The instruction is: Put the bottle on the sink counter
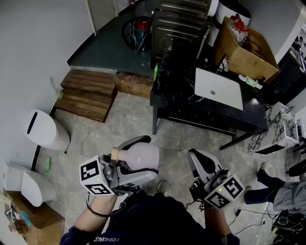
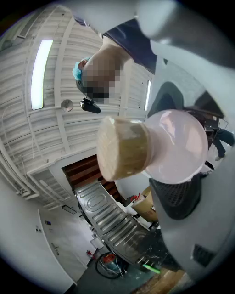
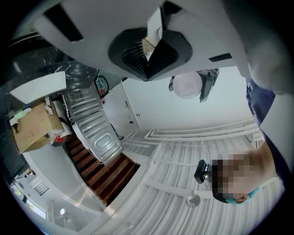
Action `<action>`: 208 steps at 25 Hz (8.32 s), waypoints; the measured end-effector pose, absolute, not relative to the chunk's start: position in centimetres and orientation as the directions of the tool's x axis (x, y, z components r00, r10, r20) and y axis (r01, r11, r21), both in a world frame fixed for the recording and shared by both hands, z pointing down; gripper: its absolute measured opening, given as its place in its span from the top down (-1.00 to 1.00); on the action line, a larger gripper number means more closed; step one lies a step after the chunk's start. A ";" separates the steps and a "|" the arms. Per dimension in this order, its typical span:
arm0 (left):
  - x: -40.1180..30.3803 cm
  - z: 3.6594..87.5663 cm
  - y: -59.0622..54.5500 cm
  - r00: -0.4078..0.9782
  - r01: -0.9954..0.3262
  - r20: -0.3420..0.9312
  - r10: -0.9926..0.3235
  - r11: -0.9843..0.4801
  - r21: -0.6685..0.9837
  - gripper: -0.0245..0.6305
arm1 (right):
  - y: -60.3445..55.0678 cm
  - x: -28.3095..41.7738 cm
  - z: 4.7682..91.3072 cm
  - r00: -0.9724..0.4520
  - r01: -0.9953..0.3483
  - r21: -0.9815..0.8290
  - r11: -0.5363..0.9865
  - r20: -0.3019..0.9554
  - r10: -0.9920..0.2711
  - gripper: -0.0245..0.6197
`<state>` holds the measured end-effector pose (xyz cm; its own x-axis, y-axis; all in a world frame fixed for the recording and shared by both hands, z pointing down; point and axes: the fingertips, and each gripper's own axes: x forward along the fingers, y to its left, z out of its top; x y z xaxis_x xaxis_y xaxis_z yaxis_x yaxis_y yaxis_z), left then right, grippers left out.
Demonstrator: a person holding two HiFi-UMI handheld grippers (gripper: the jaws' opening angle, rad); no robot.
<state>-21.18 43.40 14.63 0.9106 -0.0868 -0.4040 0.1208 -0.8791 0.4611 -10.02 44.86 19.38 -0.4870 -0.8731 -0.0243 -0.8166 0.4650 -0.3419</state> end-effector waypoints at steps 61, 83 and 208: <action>-12.6 17.8 41.6 0.907 0.001 -0.365 -0.209 -0.867 0.498 -0.30 | 42.2 -1.1 22.9 -0.588 -0.732 -0.418 0.537 -0.009 -0.809 0.84; -12.1 19.6 27.2 0.918 0.032 -0.347 -0.190 -0.838 0.544 -0.30 | 29.0 -1.1 24.4 -0.563 -0.751 -0.438 0.494 0.034 -0.826 0.84; 7.4 44.2 -21.4 0.935 -0.340 0.256 -0.247 -0.831 0.440 -0.30 | -11.9 13.9 38.8 -0.650 -0.635 -0.665 0.393 0.186 -0.737 0.84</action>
<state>7.43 -21.40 44.20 0.9347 -0.2468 0.2558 -0.3399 -0.8312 0.4400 13.92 -11.92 38.76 -0.6499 -0.7370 0.1857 -0.6355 0.3929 -0.6647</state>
